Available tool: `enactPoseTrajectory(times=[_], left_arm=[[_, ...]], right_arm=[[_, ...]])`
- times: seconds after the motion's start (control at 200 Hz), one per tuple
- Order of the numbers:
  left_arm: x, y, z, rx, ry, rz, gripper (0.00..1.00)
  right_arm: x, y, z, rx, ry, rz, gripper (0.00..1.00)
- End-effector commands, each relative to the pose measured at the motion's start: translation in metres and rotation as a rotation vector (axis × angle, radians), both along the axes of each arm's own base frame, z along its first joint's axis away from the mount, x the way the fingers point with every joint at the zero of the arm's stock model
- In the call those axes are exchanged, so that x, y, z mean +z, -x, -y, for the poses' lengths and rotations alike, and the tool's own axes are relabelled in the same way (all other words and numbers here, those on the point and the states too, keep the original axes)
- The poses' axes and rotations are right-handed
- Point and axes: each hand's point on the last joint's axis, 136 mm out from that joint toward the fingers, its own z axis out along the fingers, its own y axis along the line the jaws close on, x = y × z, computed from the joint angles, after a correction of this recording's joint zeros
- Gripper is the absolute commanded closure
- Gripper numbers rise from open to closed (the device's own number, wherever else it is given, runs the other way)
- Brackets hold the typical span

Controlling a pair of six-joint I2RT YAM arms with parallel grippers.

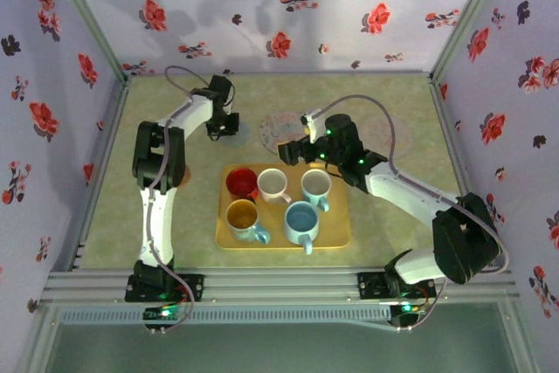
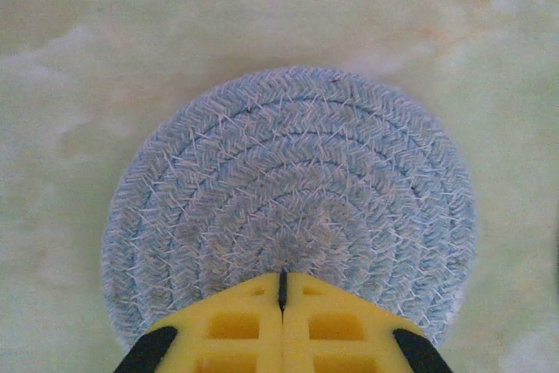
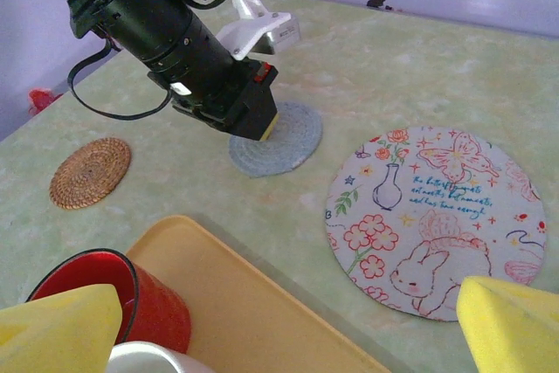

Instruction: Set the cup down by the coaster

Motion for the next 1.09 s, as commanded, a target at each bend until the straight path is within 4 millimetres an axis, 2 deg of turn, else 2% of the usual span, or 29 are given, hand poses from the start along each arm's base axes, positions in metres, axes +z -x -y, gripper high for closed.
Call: enactPoseTrajectory(times=[0.0,0.195,0.36,0.48,0.59,0.795,0.93,1.09], left_arm=[[-0.032,0.022,0.011,-0.05,0.007,-0.114,1.0],[-0.033,0.02,0.011,-0.049,-0.002,-0.12,1.0],[-0.024,0.017,0.01,-0.042,-0.004,-0.101,1.0],[-0.007,0.013,0.011,-0.026,0.009,-0.071,0.9],[0.014,0.008,0.012,-0.013,0.021,-0.036,0.84],[0.068,0.0,0.007,0.012,0.013,0.059,0.83],[0.11,0.002,-0.001,0.019,-0.005,0.132,0.85],[0.149,0.018,-0.011,0.032,-0.014,0.189,0.93]], right_arm=[[0.014,-0.002,0.004,-0.016,0.006,0.044,0.0],[0.013,-0.001,0.008,-0.024,0.011,0.042,0.01],[0.016,-0.001,0.009,-0.028,0.006,0.05,0.0],[0.02,-0.001,0.01,-0.03,0.002,0.06,0.0],[0.023,0.0,0.011,-0.031,0.0,0.065,0.0],[0.028,0.003,0.014,-0.031,0.0,0.079,0.0],[0.03,0.006,0.015,-0.026,0.001,0.083,0.0],[0.036,0.01,0.015,-0.009,-0.001,0.095,0.0]])
